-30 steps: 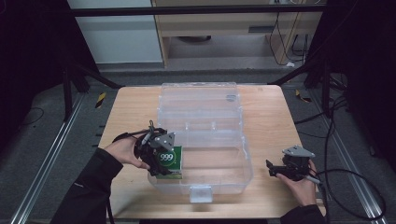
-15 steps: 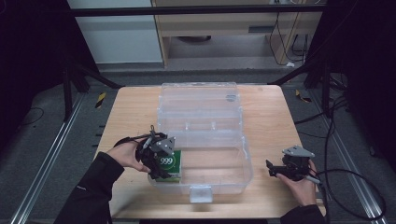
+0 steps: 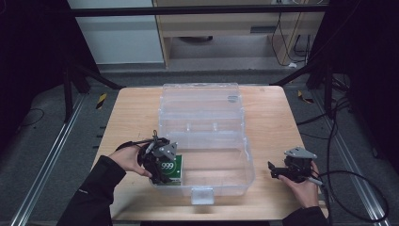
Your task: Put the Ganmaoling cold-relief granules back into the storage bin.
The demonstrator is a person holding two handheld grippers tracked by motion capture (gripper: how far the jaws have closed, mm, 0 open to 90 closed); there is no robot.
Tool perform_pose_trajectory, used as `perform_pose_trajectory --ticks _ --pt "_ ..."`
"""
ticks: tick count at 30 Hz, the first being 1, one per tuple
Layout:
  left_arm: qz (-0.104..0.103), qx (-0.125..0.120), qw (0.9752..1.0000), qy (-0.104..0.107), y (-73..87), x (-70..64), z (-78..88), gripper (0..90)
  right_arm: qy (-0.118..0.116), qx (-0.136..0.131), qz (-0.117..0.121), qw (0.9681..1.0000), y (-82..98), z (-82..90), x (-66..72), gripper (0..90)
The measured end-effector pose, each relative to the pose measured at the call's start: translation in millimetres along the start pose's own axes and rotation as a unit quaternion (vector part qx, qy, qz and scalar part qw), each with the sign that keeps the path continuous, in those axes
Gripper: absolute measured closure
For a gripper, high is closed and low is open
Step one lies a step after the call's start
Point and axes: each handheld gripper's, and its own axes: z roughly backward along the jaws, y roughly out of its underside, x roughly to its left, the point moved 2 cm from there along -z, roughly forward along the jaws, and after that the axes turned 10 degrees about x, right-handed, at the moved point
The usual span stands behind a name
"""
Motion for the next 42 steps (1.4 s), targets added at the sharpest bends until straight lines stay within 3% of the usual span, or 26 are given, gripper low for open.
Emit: perform_pose_trajectory --ticks 14,17,19,23,29,30,31,32,34,36,38,40,41,42 --pt "0.005 -0.017 0.9998 -0.002 1.3 1.1 1.3 11.5 0.0 0.001 -0.001 1.0 -0.2 0.1 0.5 2.1" --pt "0.018 -0.051 0.9985 -0.008 1.2 2.7 13.5 11.5 0.0 0.0 -0.001 1.0 -0.2 0.2 0.5 2.1" --pt "0.015 -0.057 0.9979 -0.025 0.7 2.2 24.3 12.1 0.0 0.001 0.0 1.0 -0.3 0.1 0.6 2.1" --pt "0.019 -0.068 0.9968 -0.038 2.7 1.4 32.7 13.2 0.0 0.0 0.0 1.0 -0.3 0.4 0.6 2.1" --pt "0.046 -0.094 0.9929 -0.056 16.2 0.0 46.8 16.4 -0.001 0.0 -0.004 1.0 -0.4 1.3 0.0 3.1" --pt "0.051 -0.1 0.9919 -0.06 19.1 -0.3 49.1 16.6 0.0 0.001 -0.004 1.0 -0.3 1.2 -0.3 3.3" --pt "0.066 -0.116 0.9888 -0.066 24.7 -2.3 53.0 17.7 -0.001 0.001 -0.005 1.0 -0.2 1.5 -0.2 3.7" --pt "0.066 -0.116 0.9888 -0.066 24.7 -2.3 53.0 17.7 -0.001 0.001 -0.005 1.0 -0.2 1.5 -0.2 3.7" --pt "0.083 -0.131 0.985 -0.076 34.2 -5.9 58.1 17.8 -0.001 0.001 -0.008 1.0 -0.1 2.1 0.0 4.0" --pt "0.088 -0.135 0.9836 -0.081 37.8 -7.0 59.3 17.9 -0.001 0.0 -0.009 1.0 -0.1 2.3 -0.1 4.1" --pt "0.105 -0.139 0.9805 -0.091 45.8 -8.2 61.1 17.8 -0.002 0.0 -0.01 1.0 -0.1 2.6 -0.1 4.2" --pt "0.136 -0.156 0.9727 -0.105 59.9 -9.3 63.1 17.8 -0.002 0.0 -0.01 0.9999 -0.1 2.9 -0.2 4.3" --pt "0.136 -0.156 0.9727 -0.105 59.9 -9.3 63.1 17.7 -0.001 0.0 -0.011 0.9999 0.0 2.9 -0.3 4.3" --pt "0.162 -0.171 0.9653 -0.113 69.8 -9.5 63.4 17.7 -0.002 -0.001 -0.012 0.9999 -0.1 3.0 -0.2 4.3"
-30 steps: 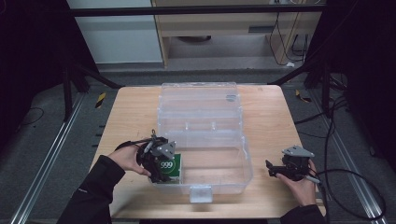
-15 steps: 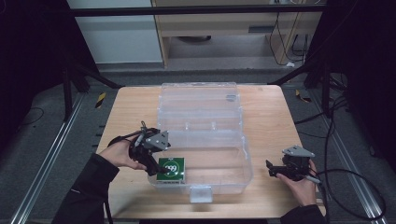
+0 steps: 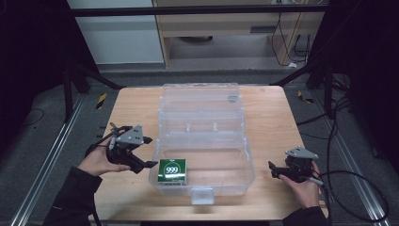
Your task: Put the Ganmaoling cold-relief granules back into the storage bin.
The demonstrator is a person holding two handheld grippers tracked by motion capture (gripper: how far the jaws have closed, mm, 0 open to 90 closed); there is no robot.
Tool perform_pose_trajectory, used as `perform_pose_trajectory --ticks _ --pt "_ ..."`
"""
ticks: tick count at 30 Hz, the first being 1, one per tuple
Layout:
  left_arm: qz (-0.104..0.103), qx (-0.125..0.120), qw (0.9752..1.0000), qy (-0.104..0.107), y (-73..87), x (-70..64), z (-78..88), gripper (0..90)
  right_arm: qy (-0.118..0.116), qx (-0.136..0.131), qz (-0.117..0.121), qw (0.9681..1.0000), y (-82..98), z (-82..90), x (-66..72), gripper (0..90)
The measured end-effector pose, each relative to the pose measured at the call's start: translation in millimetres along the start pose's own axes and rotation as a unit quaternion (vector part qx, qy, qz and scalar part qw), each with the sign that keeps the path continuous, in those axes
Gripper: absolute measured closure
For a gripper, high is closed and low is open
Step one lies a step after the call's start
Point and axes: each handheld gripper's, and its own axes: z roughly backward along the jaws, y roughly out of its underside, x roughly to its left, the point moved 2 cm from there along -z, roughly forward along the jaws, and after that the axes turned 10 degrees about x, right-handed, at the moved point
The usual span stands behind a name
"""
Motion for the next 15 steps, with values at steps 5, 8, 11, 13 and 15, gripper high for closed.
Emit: perform_pose_trajectory --ticks 5,8,11,13,15 --pt "0.058 -0.019 0.9978 -0.027 22.0 7.1 2.7 16.9 0.001 0.001 0.0 1.0 0.2 0.0 0.1 4.1" --pt "0.09 -0.031 0.9947 -0.04 35.9 11.2 3.2 16.9 0.001 0.0 -0.001 1.0 0.2 0.2 0.1 3.9" --pt "0.12 -0.042 0.9904 -0.053 47.5 14.3 1.9 16.9 0.001 -0.001 -0.002 1.0 0.2 0.2 0.2 3.8" --pt "0.141 -0.047 0.9867 -0.065 54.6 16.9 0.2 16.9 0.003 -0.001 0.0 1.0 0.2 0.1 0.0 3.7" --pt "0.16 -0.052 0.9825 -0.08 61.0 19.4 -2.5 16.9 0.002 -0.002 -0.001 1.0 0.2 0.1 0.2 3.5"
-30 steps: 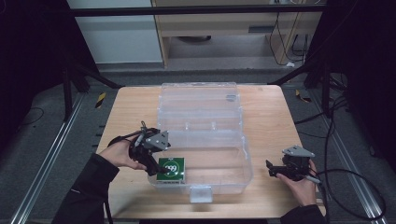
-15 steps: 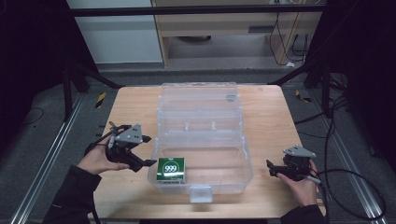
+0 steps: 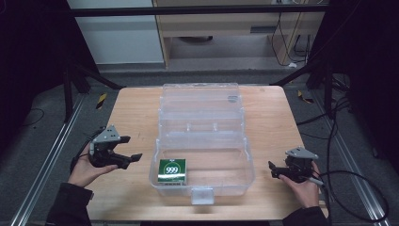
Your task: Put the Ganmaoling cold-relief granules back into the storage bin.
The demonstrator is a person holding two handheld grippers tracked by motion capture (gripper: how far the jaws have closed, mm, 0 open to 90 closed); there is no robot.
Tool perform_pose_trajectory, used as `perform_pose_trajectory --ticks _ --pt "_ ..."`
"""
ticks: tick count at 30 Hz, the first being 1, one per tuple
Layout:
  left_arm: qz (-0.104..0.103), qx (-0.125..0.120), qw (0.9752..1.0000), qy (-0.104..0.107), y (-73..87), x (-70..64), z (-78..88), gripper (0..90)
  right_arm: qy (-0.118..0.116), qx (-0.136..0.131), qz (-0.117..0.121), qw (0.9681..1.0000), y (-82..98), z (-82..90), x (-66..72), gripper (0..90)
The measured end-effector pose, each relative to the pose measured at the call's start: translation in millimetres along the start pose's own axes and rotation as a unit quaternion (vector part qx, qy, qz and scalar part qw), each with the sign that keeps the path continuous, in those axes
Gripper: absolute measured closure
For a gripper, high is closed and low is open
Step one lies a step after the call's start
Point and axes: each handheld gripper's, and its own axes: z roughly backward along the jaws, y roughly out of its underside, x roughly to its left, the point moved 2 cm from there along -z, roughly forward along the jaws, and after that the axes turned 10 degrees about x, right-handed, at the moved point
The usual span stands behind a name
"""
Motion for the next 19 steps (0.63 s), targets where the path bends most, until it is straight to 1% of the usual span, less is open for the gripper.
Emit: perform_pose_trajectory --ticks 3,5,7,9,10,11,13,14,17,18,19 --pt "0.026 -0.008 0.9995 -0.017 8.0 4.4 -5.4 16.0 0.0 -0.001 -0.002 1.0 0.0 0.0 0.1 3.4" --pt "0.043 -0.01 0.9988 -0.022 13.0 6.4 -9.9 15.6 0.0 -0.001 -0.002 1.0 0.0 0.0 0.1 3.4" --pt "0.054 -0.01 0.998 -0.032 18.0 7.6 -15.3 15.6 -0.001 -0.001 -0.002 1.0 0.0 -0.1 0.1 3.4" --pt "0.068 -0.009 0.997 -0.037 22.8 8.6 -21.2 15.5 -0.001 -0.002 -0.002 1.0 -0.1 -0.2 0.1 3.4" --pt "0.072 -0.008 0.9964 -0.043 25.0 9.2 -24.0 15.4 -0.001 -0.002 -0.002 1.0 -0.1 -0.3 0.0 3.4" --pt "0.072 -0.008 0.9964 -0.043 25.0 9.2 -24.0 15.2 -0.002 -0.001 -0.003 1.0 -0.1 -0.4 0.0 3.4" --pt "0.077 0.002 0.9954 -0.057 28.5 10.8 -28.6 15.1 -0.001 -0.001 -0.002 1.0 -0.1 -0.5 -0.2 3.4" --pt "0.088 0.002 0.9937 -0.07 31.3 12.4 -31.0 14.3 -0.002 -0.002 -0.003 1.0 -0.1 -0.3 -0.1 3.4" --pt "0.103 -0.002 0.9911 -0.084 35.4 14.5 -34.0 14.0 -0.002 -0.006 -0.003 1.0 0.8 -0.6 -2.2 3.6" --pt "0.108 -0.001 0.9903 -0.087 36.8 15.2 -35.1 14.0 -0.003 -0.004 -0.008 1.0 1.4 -0.8 -2.5 3.6" --pt "0.108 -0.001 0.9903 -0.087 36.8 15.2 -35.1 13.9 -0.003 -0.004 -0.007 1.0 1.9 -1.1 -3.3 3.5"
